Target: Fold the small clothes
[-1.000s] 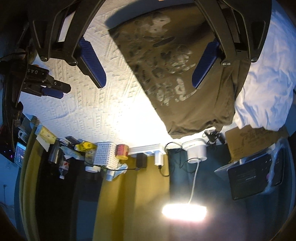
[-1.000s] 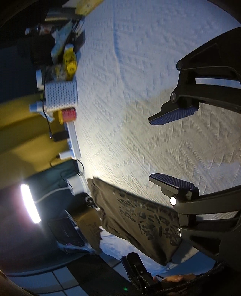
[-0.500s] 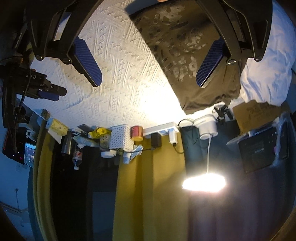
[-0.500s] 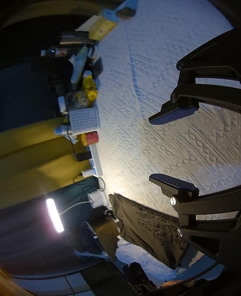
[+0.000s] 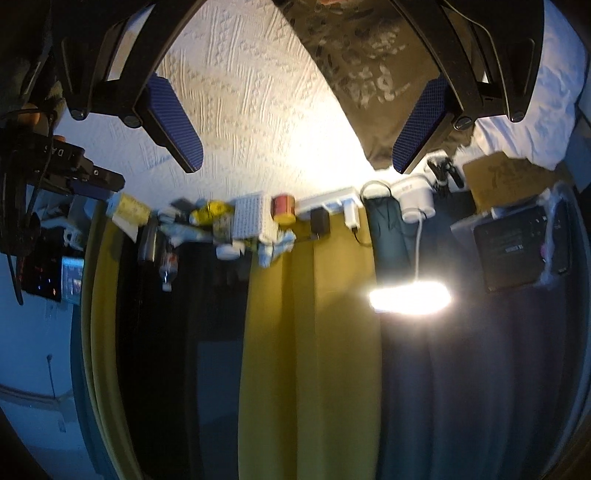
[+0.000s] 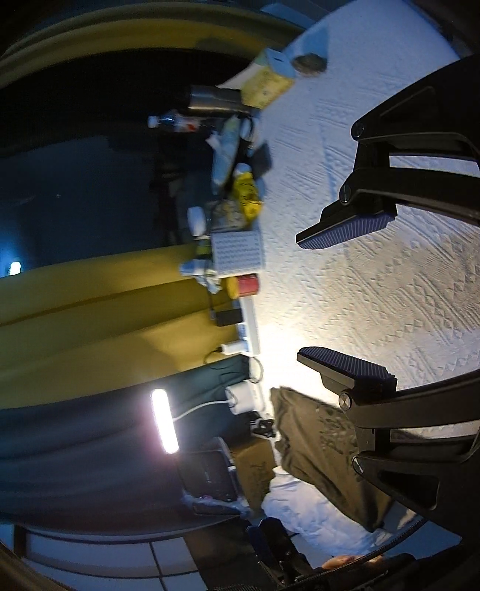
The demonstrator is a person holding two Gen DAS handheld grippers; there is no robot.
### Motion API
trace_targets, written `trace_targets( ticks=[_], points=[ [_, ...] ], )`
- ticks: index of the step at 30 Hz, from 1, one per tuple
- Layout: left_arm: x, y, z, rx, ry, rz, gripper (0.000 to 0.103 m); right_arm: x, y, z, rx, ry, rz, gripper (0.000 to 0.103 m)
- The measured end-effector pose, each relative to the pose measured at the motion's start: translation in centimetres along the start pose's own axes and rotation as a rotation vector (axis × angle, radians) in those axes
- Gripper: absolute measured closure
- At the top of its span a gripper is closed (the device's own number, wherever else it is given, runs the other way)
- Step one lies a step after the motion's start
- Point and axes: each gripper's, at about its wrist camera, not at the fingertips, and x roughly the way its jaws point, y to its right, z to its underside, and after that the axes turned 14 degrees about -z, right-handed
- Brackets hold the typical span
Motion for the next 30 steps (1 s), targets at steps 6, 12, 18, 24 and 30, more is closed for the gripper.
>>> trace_targets(
  ticks=[6, 12, 18, 24, 30],
  points=[
    [-1.6, -0.6, -1.1, -0.013, 0.081, -0.017, 0.001, -2.0, -1.4, -1.9, -0.052, 0.062, 0.018, 0.028],
    [-3.0, -1.3, -1.3, -0.043, 0.164, -0.061, 0.001, -3.9, -3.0, -3.2, -0.094, 0.123, 0.018, 0.028],
    [-4.0, -2.5, -1.3, -0.075, 0.201, -0.088, 0.001, -5.5, -5.2, -3.7, -0.151, 0.201, 0.092, 0.028],
    [-4.9, -3.6, -1.1, -0.093, 0.219, -0.106, 0.001, -6.4, -7.1, -4.3, -0.188, 0.231, 0.112, 0.028],
    [-5.5, -4.4, -0.7, -0.099, 0.244, -0.128, 0.001, -6.5, -8.2, -4.7, -0.203, 0.251, 0.123, 0.027]
  ],
)
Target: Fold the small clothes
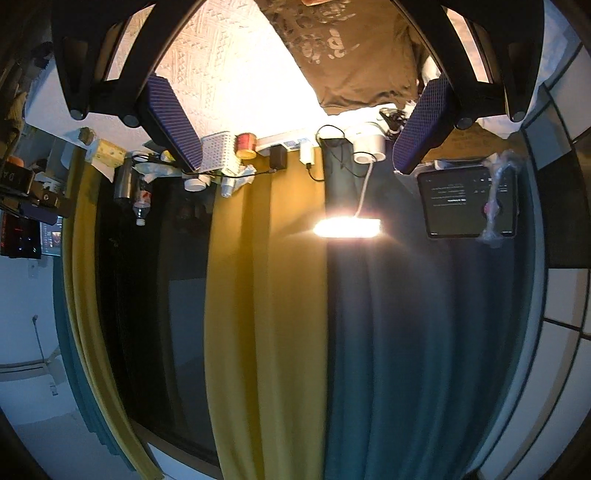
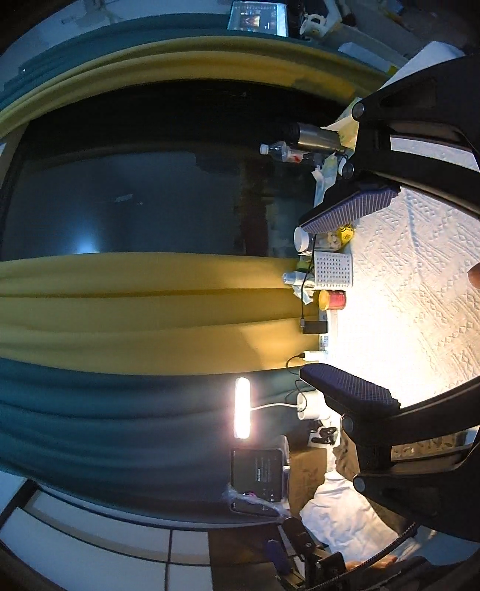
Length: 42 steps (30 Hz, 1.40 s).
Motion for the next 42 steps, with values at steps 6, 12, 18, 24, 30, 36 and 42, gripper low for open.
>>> trace_targets(
  ticks=[6, 12, 18, 24, 30, 36, 42],
  points=[
    [0.3, -0.8, 0.5, -0.011, -0.015, -0.014, 0.001, 1.2, -0.6, 0.4, 0.007, -0.019, -0.013, 0.026],
    [1.0, -1.3, 1.2, -0.025, -0.041, -0.016, 0.001, 2.8, -0.9, 1.3, 0.014, -0.060, -0.025, 0.026],
    [1.2, -1.4, 1.3, -0.027, -0.047, -0.019, 0.001, 3.5, -0.9, 1.5, 0.017, -0.071, -0.028, 0.026],
    [1.5, -1.4, 1.5, -0.033, -0.066, -0.008, 0.001, 3.9, -1.0, 1.8, 0.018, -0.078, -0.030, 0.026],
    [1.5, -1.3, 1.5, -0.027, -0.067, -0.001, 0.001, 3.9, -0.9, 1.8, 0.020, -0.082, -0.028, 0.026],
    [1.7, -1.2, 1.4, -0.032, -0.077, 0.017, 0.001, 4.0, -0.8, 2.0, 0.021, -0.090, -0.030, 0.026],
    [1.7, -1.0, 1.4, -0.027, -0.080, 0.023, 0.001, 4.0, -0.6, 2.1, 0.025, -0.092, -0.029, 0.026]
  ],
)
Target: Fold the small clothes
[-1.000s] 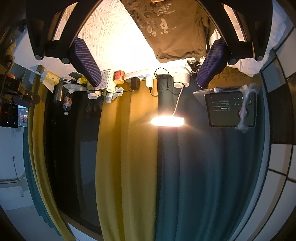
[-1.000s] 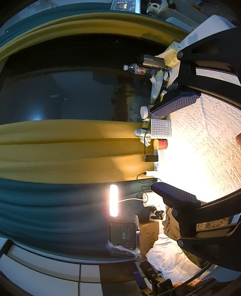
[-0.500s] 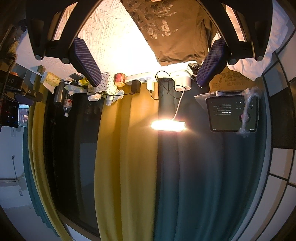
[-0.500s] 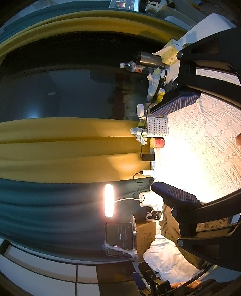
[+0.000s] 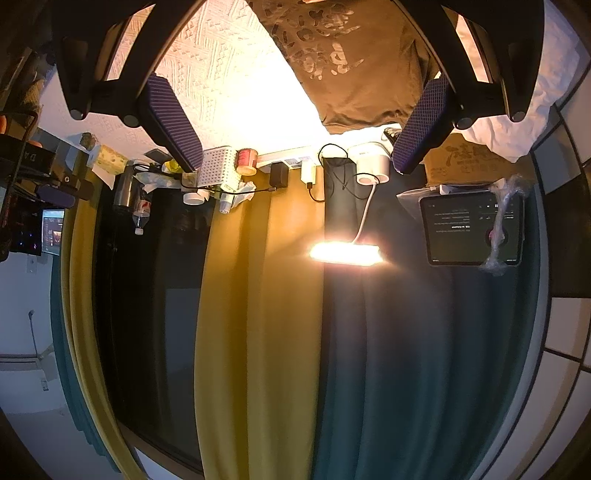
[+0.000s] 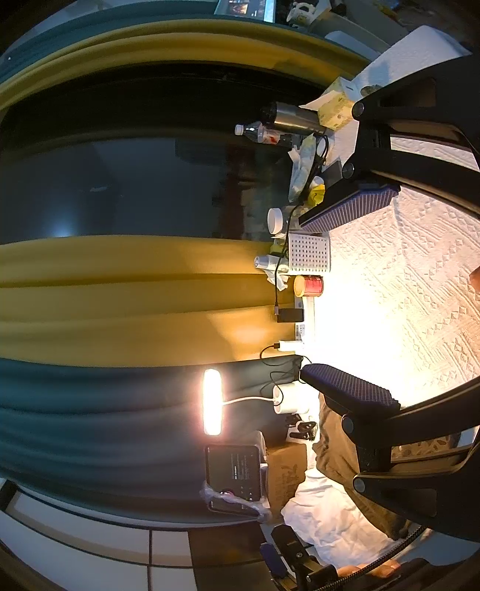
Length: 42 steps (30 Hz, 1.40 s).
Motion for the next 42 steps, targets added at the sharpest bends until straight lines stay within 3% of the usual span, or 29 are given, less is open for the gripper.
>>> trace_targets(
  ticks=[42],
  points=[
    [0.04, 0.55, 0.34, 0.009, -0.009, 0.013, 0.001, -0.31, 0.44, 0.53, 0.011, -0.005, 0.009, 0.026]
  ],
)
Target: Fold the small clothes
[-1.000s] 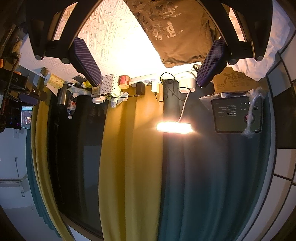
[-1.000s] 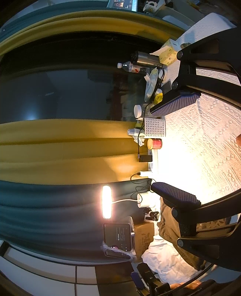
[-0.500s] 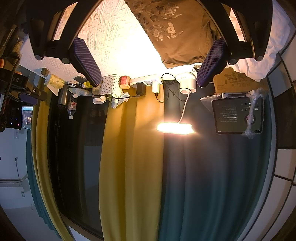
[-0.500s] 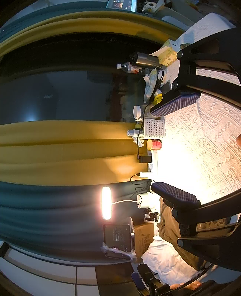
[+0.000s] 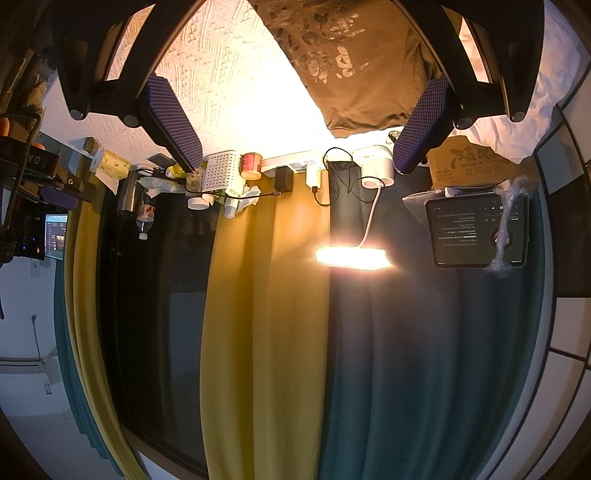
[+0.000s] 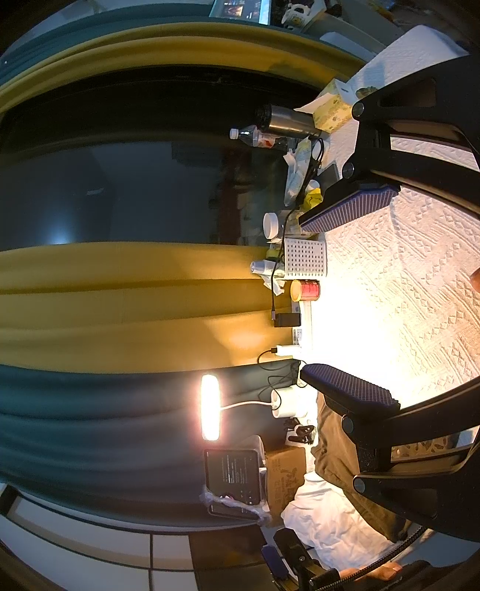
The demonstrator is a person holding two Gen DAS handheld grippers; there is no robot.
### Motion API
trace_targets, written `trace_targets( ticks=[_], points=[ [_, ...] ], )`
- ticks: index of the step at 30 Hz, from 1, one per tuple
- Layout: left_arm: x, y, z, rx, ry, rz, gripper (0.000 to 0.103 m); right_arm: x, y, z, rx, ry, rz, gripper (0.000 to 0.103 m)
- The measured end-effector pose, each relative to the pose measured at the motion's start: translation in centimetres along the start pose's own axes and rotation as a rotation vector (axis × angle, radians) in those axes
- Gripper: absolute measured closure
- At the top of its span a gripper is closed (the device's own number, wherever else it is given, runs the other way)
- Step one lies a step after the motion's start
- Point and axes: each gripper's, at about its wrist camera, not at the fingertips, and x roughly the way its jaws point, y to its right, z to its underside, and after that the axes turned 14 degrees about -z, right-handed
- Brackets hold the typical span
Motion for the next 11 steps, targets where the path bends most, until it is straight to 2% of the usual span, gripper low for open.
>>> trace_targets(
  ticks=[11],
  points=[
    [-0.03, 0.29, 0.11, 0.003, -0.006, 0.005, 0.001, 0.02, 0.10, 0.14, -0.002, -0.001, 0.003, 0.026]
  ],
)
